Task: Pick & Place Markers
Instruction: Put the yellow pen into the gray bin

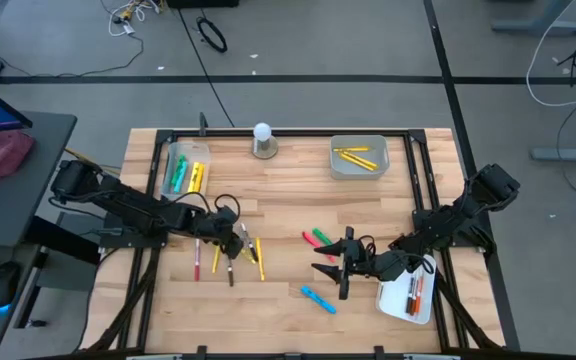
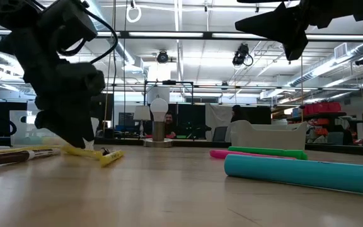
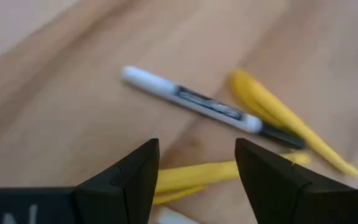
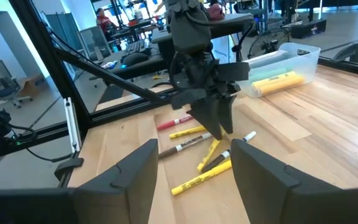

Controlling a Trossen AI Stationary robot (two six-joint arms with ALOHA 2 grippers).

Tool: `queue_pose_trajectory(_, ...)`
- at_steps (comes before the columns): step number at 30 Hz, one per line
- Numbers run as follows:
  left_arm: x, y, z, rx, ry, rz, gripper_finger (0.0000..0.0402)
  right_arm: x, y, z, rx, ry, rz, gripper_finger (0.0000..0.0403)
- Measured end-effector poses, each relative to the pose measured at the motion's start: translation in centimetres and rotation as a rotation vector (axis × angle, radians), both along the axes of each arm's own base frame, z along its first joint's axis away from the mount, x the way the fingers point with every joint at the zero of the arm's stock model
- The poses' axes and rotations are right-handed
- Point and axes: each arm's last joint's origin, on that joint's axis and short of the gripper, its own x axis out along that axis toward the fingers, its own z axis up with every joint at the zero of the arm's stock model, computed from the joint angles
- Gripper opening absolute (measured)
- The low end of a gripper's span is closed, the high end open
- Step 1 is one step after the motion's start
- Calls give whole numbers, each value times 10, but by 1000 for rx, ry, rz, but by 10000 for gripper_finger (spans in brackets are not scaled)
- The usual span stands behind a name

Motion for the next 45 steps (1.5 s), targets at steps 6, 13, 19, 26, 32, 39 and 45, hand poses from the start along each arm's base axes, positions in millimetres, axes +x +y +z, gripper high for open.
queue_pose_trajectory(6, -6, -2, 15, 100, -34, -291, 217, 1, -3, -1, -6, 13, -10, 203)
queue_pose_trajectory(13, -8, -7, 11, 346, -6, -656, 218, 4, -7, -2, -3, 17, -28, 203)
queue_pose_trajectory(19, -6, -6, 5, 441, 30, -725, 210, 4, -8, -2, 10, 19, -33, 203)
queue_pose_trajectory(26, -1, -7, -10, 472, 91, -782, 171, 4, -8, -3, 8, 23, -33, 203)
queue_pose_trajectory(32, 1, -8, -15, 470, 100, -794, 128, 4, -8, -3, 7, 25, -33, 203)
queue_pose_trajectory(39, 1, -9, -15, 460, 95, -850, 63, 4, -8, -3, 6, 25, -33, 203)
queue_pose_trajectory(45, 3, -10, -15, 477, 58, -885, 42, 4, -8, -3, 6, 25, -33, 203)
